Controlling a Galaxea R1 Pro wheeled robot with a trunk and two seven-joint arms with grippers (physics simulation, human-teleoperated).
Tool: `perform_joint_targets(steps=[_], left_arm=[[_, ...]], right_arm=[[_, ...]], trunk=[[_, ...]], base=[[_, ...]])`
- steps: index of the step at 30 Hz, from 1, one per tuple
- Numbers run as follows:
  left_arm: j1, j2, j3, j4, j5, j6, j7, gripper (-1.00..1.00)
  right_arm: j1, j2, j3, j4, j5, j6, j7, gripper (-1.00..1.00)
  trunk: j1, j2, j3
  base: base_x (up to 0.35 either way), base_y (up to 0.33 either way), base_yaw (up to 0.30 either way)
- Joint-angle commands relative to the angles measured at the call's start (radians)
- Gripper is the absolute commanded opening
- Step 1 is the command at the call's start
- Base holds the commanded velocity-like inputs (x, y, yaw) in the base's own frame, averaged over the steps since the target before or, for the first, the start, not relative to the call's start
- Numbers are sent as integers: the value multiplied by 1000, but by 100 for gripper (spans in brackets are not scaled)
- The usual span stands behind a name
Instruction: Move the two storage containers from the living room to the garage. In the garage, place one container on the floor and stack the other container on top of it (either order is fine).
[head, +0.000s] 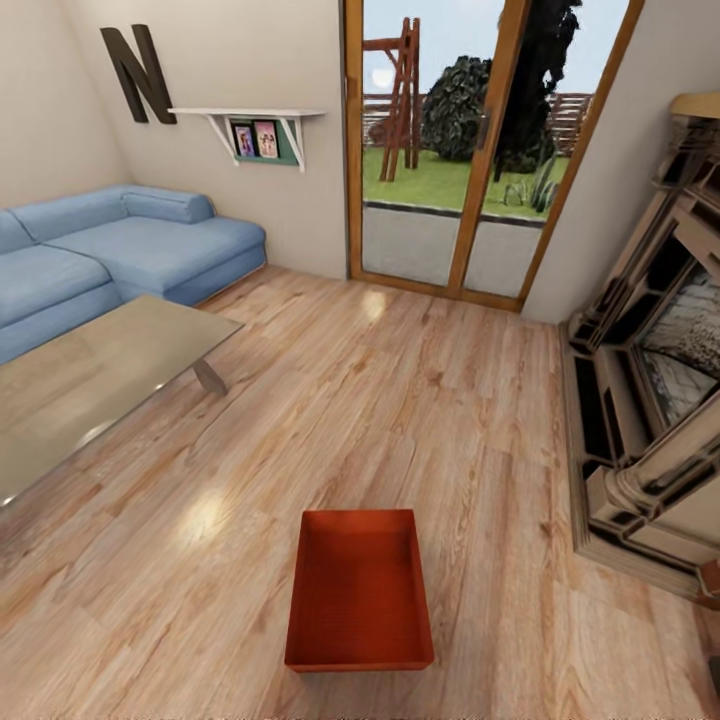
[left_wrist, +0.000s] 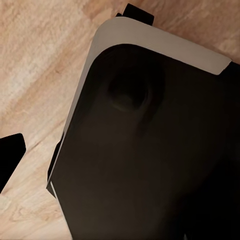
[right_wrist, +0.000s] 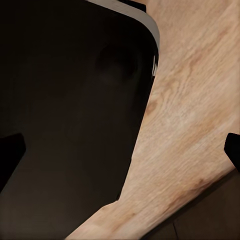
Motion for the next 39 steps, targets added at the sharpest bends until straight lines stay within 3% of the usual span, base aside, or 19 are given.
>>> perform_joint_targets(steps=[1,39], left_arm=[[0,0,-5,0,6,2,2,100],[0,-2,-5,0,0,12,1,100]], right_arm=[[-1,1,5,3,1,-5,-4,100],[-1,1,5,3,1,-5,-4,100]], trunk=[[0,0,-2],[0,0,-62]], base=[[0,0,0],[0,0,0]])
